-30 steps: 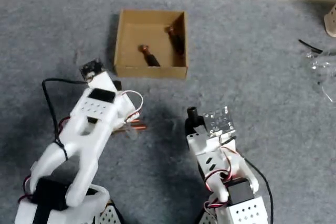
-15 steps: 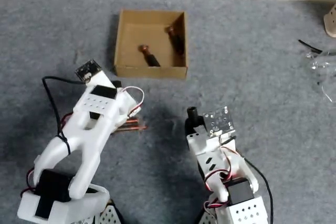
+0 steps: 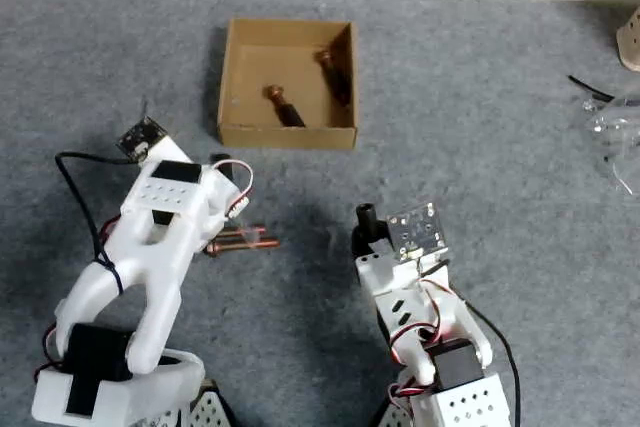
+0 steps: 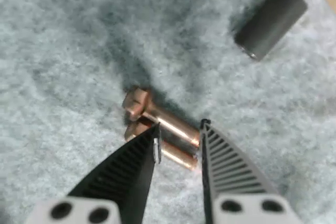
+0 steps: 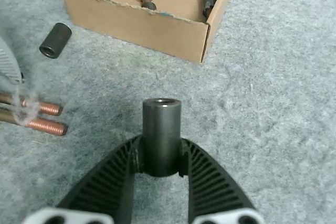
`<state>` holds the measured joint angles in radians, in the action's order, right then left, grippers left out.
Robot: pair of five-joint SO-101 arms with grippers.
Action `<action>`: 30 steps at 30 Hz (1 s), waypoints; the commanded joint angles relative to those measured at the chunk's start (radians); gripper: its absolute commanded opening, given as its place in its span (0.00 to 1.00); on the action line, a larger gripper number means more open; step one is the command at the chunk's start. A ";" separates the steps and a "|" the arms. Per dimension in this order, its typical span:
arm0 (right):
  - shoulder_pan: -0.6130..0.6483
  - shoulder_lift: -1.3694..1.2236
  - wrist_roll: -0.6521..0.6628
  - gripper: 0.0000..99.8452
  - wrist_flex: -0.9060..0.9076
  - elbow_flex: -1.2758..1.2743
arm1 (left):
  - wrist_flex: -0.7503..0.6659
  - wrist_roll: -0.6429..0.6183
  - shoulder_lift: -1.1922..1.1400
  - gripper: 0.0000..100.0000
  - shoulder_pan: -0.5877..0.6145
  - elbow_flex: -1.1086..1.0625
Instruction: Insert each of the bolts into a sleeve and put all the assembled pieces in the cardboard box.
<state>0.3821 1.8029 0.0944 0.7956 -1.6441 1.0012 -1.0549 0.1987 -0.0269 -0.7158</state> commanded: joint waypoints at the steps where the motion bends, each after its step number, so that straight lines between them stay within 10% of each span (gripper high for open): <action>1: -0.013 -0.005 0.012 0.00 -0.048 0.015 | 0.008 -0.003 0.002 0.13 0.015 0.005; 30: -0.010 -0.005 0.012 0.00 -0.048 0.015 | -0.144 -0.009 -0.159 0.13 0.038 -0.074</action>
<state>0.3821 1.8029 0.0944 0.7956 -1.6441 0.8462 -1.0595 0.1281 -0.0054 -0.8263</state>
